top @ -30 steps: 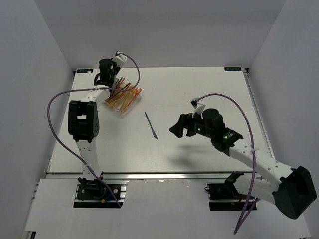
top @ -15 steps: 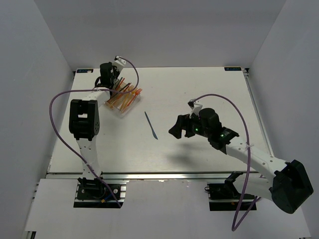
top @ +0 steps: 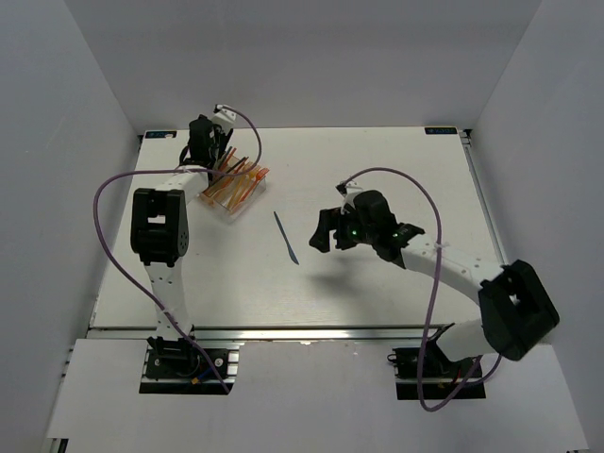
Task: Sort the eating utensils into containers
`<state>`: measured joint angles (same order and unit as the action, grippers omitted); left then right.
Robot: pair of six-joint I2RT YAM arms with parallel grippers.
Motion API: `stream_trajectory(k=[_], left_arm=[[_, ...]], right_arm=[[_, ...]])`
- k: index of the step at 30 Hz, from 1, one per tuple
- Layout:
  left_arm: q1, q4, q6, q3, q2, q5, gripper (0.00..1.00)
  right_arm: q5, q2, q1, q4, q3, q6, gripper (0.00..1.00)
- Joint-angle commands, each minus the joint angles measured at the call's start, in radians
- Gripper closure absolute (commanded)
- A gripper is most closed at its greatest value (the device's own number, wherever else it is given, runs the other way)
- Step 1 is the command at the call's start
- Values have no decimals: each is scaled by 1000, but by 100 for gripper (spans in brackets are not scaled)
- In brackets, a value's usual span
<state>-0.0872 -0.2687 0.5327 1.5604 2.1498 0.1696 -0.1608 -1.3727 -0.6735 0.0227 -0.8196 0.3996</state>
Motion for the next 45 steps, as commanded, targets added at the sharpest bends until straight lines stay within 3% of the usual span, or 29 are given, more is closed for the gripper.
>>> stream_trajectory(k=[1, 5, 8, 9, 11, 15, 19, 22, 25, 30, 31, 33, 35, 37, 40, 41, 45], left_arm=[[4, 9, -52, 53, -94, 1, 34], [6, 17, -105, 96, -123, 60, 29], [4, 129, -247, 199, -160, 126, 17], [6, 175, -342, 240, -174, 142, 2], [6, 356, -440, 370, -185, 183, 2], [4, 581, -811, 446, -249, 260, 2], [6, 694, -1016, 285, -458, 148, 2], [4, 604, -1042, 22, -614, 13, 2], [6, 618, -1002, -144, -787, 36, 2], [4, 680, -909, -273, -973, 35, 2], [6, 709, -892, -296, -990, 37, 2], [4, 730, -861, -325, -1043, 51, 2], [1, 703, -876, -405, -1096, 58, 2], [0, 634, -910, -463, -1169, 6, 2], [1, 551, -971, -545, -1194, -167, 2], [1, 521, -988, -565, -1191, -329, 2], [-9, 285, -1194, -737, -1159, -641, 2]], right_arm=[[-13, -84, 5, 3, -82, -27, 11], [-34, -251, 0, -23, -217, -53, 11], [56, -372, -23, -130, -317, -76, 12], [108, -400, -41, -148, -382, -99, 13], [148, -485, -61, -215, -458, -113, 19], [234, -641, -119, -326, -700, -122, 33], [308, -772, -166, -392, -869, -131, 40], [345, -857, -192, -444, -966, -139, 42], [412, -926, -201, -486, -1015, -131, 47], [396, -959, -192, -494, -989, -108, 57], [391, -960, -189, -494, -974, -101, 66], [386, -945, -187, -477, -908, -81, 72], [374, -924, -186, -458, -863, -68, 94], [356, -899, -187, -443, -794, -48, 100], [313, -759, -181, -370, -672, -32, 100], [284, -714, -173, -334, -629, -25, 100], [105, -472, -110, -164, -429, 37, 100]])
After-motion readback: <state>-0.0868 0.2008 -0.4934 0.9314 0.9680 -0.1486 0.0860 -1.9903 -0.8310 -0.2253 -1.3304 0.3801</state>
